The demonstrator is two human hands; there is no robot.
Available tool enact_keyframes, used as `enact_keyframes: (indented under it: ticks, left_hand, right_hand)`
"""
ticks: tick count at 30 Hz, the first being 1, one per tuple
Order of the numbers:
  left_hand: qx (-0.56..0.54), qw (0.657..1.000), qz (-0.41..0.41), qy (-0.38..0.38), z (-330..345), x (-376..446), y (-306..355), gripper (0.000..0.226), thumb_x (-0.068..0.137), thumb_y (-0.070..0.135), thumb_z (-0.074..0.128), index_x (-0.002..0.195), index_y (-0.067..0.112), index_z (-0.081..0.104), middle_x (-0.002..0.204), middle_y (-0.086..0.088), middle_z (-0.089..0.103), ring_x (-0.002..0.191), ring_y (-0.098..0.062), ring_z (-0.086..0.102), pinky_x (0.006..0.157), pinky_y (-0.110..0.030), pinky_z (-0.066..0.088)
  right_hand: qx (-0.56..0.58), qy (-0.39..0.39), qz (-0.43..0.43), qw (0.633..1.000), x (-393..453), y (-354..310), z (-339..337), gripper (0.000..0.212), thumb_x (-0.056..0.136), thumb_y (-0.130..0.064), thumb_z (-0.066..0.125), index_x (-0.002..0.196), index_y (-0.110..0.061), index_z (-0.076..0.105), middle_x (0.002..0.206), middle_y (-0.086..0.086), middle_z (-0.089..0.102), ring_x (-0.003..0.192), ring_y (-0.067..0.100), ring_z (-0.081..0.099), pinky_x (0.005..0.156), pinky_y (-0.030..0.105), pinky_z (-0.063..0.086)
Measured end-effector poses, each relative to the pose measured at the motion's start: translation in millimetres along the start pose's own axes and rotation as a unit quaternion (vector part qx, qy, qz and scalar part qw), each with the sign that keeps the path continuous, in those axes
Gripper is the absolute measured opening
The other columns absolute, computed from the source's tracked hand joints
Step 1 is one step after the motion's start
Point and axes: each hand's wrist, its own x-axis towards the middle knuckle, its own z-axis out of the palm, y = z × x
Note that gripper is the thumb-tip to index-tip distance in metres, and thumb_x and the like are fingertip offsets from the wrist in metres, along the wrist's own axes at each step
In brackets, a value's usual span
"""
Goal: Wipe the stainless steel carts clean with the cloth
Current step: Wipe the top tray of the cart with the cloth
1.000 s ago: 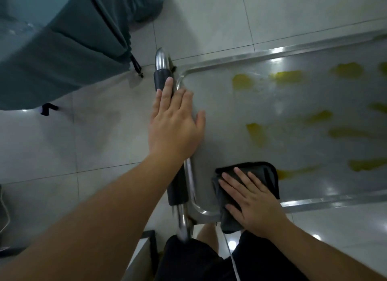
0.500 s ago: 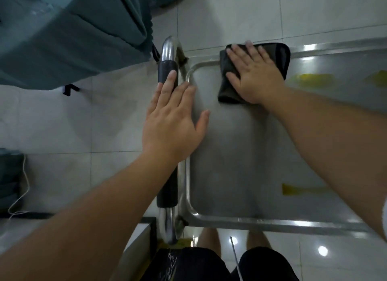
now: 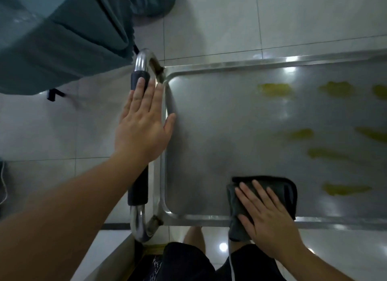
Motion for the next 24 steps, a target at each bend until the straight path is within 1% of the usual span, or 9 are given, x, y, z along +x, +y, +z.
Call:
enact_keyframes:
  ticks: [4, 7, 9, 11, 13, 16, 20, 22, 24]
  left_hand:
    - [0.004, 1.000, 0.006, 0.002, 2.6, -0.4, -2.5, 0.078, 0.111, 0.063, 0.021, 0.170, 0.014, 0.007, 0.179, -0.004, 0.002, 0.163, -0.015, -0.013, 0.133, -0.039, -0.004]
    - [0.006, 1.000, 0.007, 0.010, 4.7, -0.4, -4.1, 0.080, 0.110, 0.065, 0.023, 0.170, 0.013, 0.011, 0.179, -0.005, 0.005, 0.163, -0.015, -0.012, 0.132, -0.036, -0.007]
    - [0.008, 1.000, 0.004, 0.019, 5.1, -0.5, -3.4, 0.081, 0.110, 0.065, 0.025, 0.170, 0.012, 0.013, 0.178, -0.005, 0.008, 0.163, -0.014, -0.011, 0.130, -0.031, -0.013]
    - [0.011, 1.000, -0.001, 0.020, 5.2, -0.5, -3.3, 0.081, 0.110, 0.066, 0.024, 0.170, 0.013, 0.012, 0.178, -0.005, 0.007, 0.163, -0.014, -0.012, 0.129, -0.029, -0.014]
    - [0.015, 1.000, -0.002, 0.015, 5.2, 0.9, -3.6, 0.081, 0.110, 0.065, 0.023, 0.170, 0.013, 0.011, 0.179, -0.004, 0.005, 0.163, -0.014, -0.012, 0.131, -0.033, -0.010]
    - [0.009, 1.000, -0.007, 0.015, 3.4, 2.1, -2.7, 0.080, 0.110, 0.063, 0.023, 0.170, 0.013, 0.010, 0.179, -0.004, 0.003, 0.163, -0.014, -0.010, 0.132, -0.037, -0.004]
    - [0.006, 1.000, -0.007, 0.009, 1.4, -1.2, -1.0, 0.078, 0.110, 0.060, 0.024, 0.170, 0.012, 0.009, 0.179, -0.004, 0.002, 0.163, -0.015, -0.010, 0.133, -0.040, -0.001]
    - [0.007, 1.000, -0.006, 0.009, 2.6, -0.4, -1.3, 0.078, 0.110, 0.060, 0.025, 0.170, 0.012, 0.010, 0.179, -0.005, 0.002, 0.163, -0.015, -0.010, 0.133, -0.039, -0.002]
    - [0.002, 1.000, -0.005, 0.012, 3.1, 0.6, -2.9, 0.078, 0.110, 0.060, 0.025, 0.170, 0.012, 0.010, 0.179, -0.005, 0.003, 0.163, -0.014, -0.010, 0.133, -0.039, -0.003]
  right_hand:
    - [0.010, -0.002, -0.006, 1.000, 29.1, 18.2, -13.0, 0.066, 0.106, -0.056, 0.033, 0.165, -0.027, 0.027, 0.172, -0.007, 0.021, 0.159, 0.022, 0.017, 0.127, 0.049, 0.020]
    - [0.004, 0.023, -0.027, 0.999, 85.4, 53.5, -35.1, 0.065, 0.104, -0.054, 0.036, 0.163, -0.026, 0.034, 0.169, -0.004, 0.030, 0.158, 0.022, 0.022, 0.126, 0.049, 0.021]
    - [0.002, 0.033, -0.014, 0.999, 139.6, 84.1, -58.4, 0.066, 0.101, -0.052, 0.038, 0.162, -0.025, 0.036, 0.167, -0.002, 0.036, 0.156, 0.025, 0.028, 0.126, 0.049, 0.020]
    - [-0.005, 0.026, 0.001, 1.000, 200.6, 113.3, -82.5, 0.070, 0.100, -0.056, 0.031, 0.164, -0.026, 0.029, 0.169, -0.001, 0.032, 0.157, 0.025, 0.025, 0.127, 0.047, 0.014]
    - [-0.009, 0.012, 0.015, 1.000, 255.6, 137.5, -104.1, 0.074, 0.099, -0.062, 0.020, 0.165, -0.029, 0.020, 0.172, -0.005, 0.021, 0.159, 0.021, 0.015, 0.128, 0.044, 0.006]
    - [-0.003, 0.022, 0.030, 0.999, 295.9, 154.2, -119.7, 0.077, 0.097, -0.067, 0.013, 0.165, -0.032, 0.015, 0.173, -0.008, 0.014, 0.160, 0.019, 0.007, 0.128, 0.042, 0.000]
    - [0.017, 0.040, 0.069, 0.997, 257.5, 130.4, -101.0, 0.075, 0.101, -0.063, 0.017, 0.166, -0.028, 0.016, 0.174, -0.007, 0.013, 0.161, 0.020, 0.006, 0.129, 0.043, 0.001]
    - [0.016, 0.046, 0.078, 0.996, 206.2, 108.7, -84.1, 0.072, 0.103, -0.059, 0.023, 0.166, -0.025, 0.022, 0.173, -0.005, 0.019, 0.160, 0.021, 0.010, 0.129, 0.044, 0.005]
    - [0.018, 0.047, 0.052, 0.997, 137.8, 90.1, -64.0, 0.068, 0.105, -0.055, 0.029, 0.164, -0.021, 0.029, 0.171, -0.003, 0.025, 0.159, 0.024, 0.017, 0.129, 0.047, 0.013]
